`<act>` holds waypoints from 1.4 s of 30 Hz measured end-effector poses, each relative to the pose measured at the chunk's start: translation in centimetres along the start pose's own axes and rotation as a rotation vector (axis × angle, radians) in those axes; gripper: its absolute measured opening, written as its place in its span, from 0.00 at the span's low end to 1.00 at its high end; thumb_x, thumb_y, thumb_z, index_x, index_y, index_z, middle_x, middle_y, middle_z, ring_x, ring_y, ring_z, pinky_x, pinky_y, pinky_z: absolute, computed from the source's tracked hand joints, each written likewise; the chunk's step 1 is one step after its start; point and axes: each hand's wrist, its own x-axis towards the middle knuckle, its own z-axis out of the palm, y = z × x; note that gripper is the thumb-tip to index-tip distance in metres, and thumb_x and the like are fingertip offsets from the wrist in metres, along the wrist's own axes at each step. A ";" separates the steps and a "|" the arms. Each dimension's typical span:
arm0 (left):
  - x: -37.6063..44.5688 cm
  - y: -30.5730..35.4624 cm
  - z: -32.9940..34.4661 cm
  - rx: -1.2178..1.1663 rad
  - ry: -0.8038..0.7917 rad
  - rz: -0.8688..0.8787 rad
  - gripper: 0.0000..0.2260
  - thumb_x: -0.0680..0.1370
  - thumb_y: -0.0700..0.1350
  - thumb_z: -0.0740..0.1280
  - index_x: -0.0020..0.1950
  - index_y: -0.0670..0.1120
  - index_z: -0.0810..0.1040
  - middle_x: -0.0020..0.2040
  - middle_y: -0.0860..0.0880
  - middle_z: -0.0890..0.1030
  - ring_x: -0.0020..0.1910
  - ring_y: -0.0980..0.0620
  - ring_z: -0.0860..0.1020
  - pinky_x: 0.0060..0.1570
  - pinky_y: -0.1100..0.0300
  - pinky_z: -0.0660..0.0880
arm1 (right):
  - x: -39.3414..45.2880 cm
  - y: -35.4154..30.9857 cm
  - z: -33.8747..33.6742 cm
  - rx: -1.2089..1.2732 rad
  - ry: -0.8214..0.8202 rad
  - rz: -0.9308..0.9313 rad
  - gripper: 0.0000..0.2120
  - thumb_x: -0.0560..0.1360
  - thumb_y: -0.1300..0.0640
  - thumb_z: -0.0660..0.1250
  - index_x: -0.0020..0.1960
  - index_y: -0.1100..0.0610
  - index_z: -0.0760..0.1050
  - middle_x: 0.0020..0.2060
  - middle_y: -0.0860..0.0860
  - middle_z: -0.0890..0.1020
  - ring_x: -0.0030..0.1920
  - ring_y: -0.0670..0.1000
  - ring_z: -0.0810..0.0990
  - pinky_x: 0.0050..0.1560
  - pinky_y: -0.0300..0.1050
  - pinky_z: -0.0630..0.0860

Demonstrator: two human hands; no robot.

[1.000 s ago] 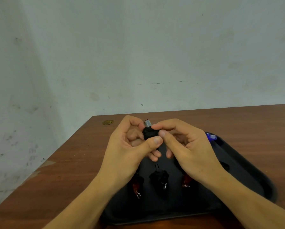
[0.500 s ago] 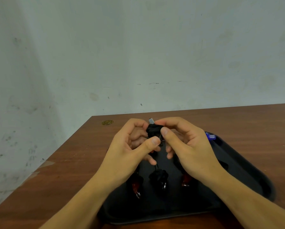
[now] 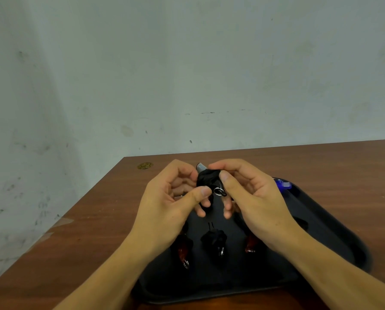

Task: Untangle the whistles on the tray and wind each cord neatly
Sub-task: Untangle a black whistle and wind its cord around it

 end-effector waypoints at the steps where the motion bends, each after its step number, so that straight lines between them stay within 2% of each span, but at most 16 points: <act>1: 0.0 0.0 0.0 0.013 0.000 0.010 0.06 0.73 0.37 0.72 0.46 0.40 0.76 0.35 0.40 0.82 0.30 0.48 0.81 0.34 0.58 0.79 | 0.0 0.0 0.0 0.000 -0.002 0.002 0.11 0.81 0.62 0.63 0.53 0.53 0.83 0.34 0.45 0.80 0.28 0.47 0.74 0.29 0.42 0.77; 4: -0.1 -0.1 0.1 0.045 -0.002 0.037 0.06 0.75 0.32 0.70 0.47 0.39 0.75 0.36 0.39 0.82 0.31 0.49 0.81 0.34 0.60 0.78 | 0.0 0.1 0.0 -0.006 -0.007 0.006 0.11 0.81 0.63 0.63 0.53 0.53 0.82 0.33 0.44 0.80 0.28 0.47 0.74 0.29 0.42 0.77; 8: -0.2 -0.2 0.1 0.064 -0.013 0.060 0.05 0.76 0.31 0.69 0.47 0.37 0.75 0.36 0.38 0.81 0.31 0.50 0.81 0.34 0.61 0.78 | 0.0 0.2 0.0 -0.014 -0.010 0.002 0.11 0.81 0.63 0.62 0.53 0.54 0.82 0.35 0.44 0.81 0.28 0.47 0.74 0.29 0.42 0.77; 11: -0.3 -0.2 0.1 0.091 -0.021 0.077 0.05 0.76 0.30 0.68 0.48 0.38 0.75 0.35 0.39 0.82 0.32 0.49 0.82 0.35 0.61 0.78 | 0.0 0.3 0.1 0.010 -0.012 -0.002 0.11 0.82 0.64 0.62 0.52 0.53 0.82 0.38 0.45 0.82 0.27 0.48 0.74 0.28 0.42 0.77; 16: -0.5 -0.4 0.1 0.186 -0.027 0.122 0.05 0.78 0.31 0.67 0.49 0.40 0.74 0.35 0.41 0.82 0.33 0.48 0.83 0.36 0.59 0.80 | -0.1 0.3 0.0 0.006 -0.020 -0.002 0.10 0.81 0.64 0.62 0.53 0.55 0.81 0.38 0.44 0.81 0.27 0.47 0.73 0.28 0.42 0.76; 21: -0.6 -0.6 0.2 0.264 -0.015 0.164 0.04 0.79 0.33 0.67 0.50 0.41 0.74 0.33 0.44 0.82 0.33 0.49 0.84 0.34 0.56 0.81 | -0.1 0.5 0.0 -0.006 -0.018 -0.020 0.10 0.82 0.64 0.61 0.54 0.55 0.80 0.39 0.47 0.81 0.27 0.47 0.73 0.28 0.42 0.76; 26: -0.6 -0.1 0.6 0.170 0.030 0.075 0.10 0.78 0.34 0.69 0.54 0.48 0.75 0.42 0.44 0.82 0.36 0.44 0.84 0.33 0.50 0.82 | 0.1 0.4 -0.4 -0.108 0.003 -0.037 0.10 0.82 0.63 0.62 0.54 0.53 0.80 0.33 0.43 0.80 0.26 0.45 0.74 0.27 0.39 0.74; 29: -0.7 0.0 1.0 0.129 0.006 0.046 0.09 0.79 0.37 0.69 0.56 0.48 0.76 0.44 0.44 0.82 0.39 0.43 0.84 0.33 0.47 0.82 | 0.2 0.3 -1.0 -0.134 0.018 -0.049 0.11 0.81 0.61 0.64 0.58 0.48 0.79 0.39 0.44 0.82 0.28 0.45 0.75 0.28 0.39 0.74; 32: 0.0 0.4 1.7 0.081 0.031 -0.008 0.07 0.78 0.44 0.71 0.53 0.47 0.76 0.42 0.42 0.82 0.39 0.41 0.84 0.33 0.47 0.82 | 0.6 0.0 -1.8 -0.138 0.023 -0.031 0.14 0.79 0.59 0.68 0.61 0.43 0.77 0.44 0.47 0.83 0.30 0.48 0.76 0.30 0.41 0.75; 35: 1.0 0.9 2.5 0.119 0.037 -0.072 0.07 0.77 0.42 0.71 0.52 0.44 0.75 0.42 0.39 0.81 0.37 0.41 0.83 0.34 0.47 0.82 | 1.4 -0.3 -3.0 -0.199 -0.015 0.001 0.14 0.79 0.56 0.69 0.62 0.42 0.76 0.46 0.46 0.83 0.33 0.49 0.78 0.32 0.39 0.76; 37: 1.9 1.2 3.1 0.173 0.007 -0.103 0.06 0.78 0.40 0.71 0.51 0.45 0.75 0.42 0.41 0.81 0.38 0.42 0.82 0.35 0.45 0.82 | 2.5 -0.7 -4.9 -0.284 -0.041 0.027 0.12 0.79 0.52 0.68 0.61 0.42 0.76 0.45 0.45 0.84 0.37 0.47 0.81 0.35 0.40 0.78; 39: 2.6 1.3 3.4 0.257 -0.064 -0.125 0.06 0.78 0.42 0.71 0.51 0.49 0.75 0.41 0.48 0.81 0.39 0.46 0.81 0.37 0.47 0.83 | 3.8 -0.5 -8.0 -0.517 -0.048 0.045 0.08 0.80 0.49 0.66 0.59 0.42 0.77 0.46 0.43 0.84 0.45 0.44 0.82 0.45 0.39 0.78; 42: 3.3 1.2 4.1 0.488 -0.205 -0.105 0.08 0.77 0.46 0.71 0.52 0.55 0.74 0.40 0.55 0.80 0.36 0.57 0.77 0.41 0.61 0.78 | 4.3 0.9 -12.6 -0.982 -0.094 0.072 0.07 0.78 0.47 0.66 0.56 0.40 0.77 0.52 0.37 0.80 0.58 0.45 0.75 0.57 0.43 0.72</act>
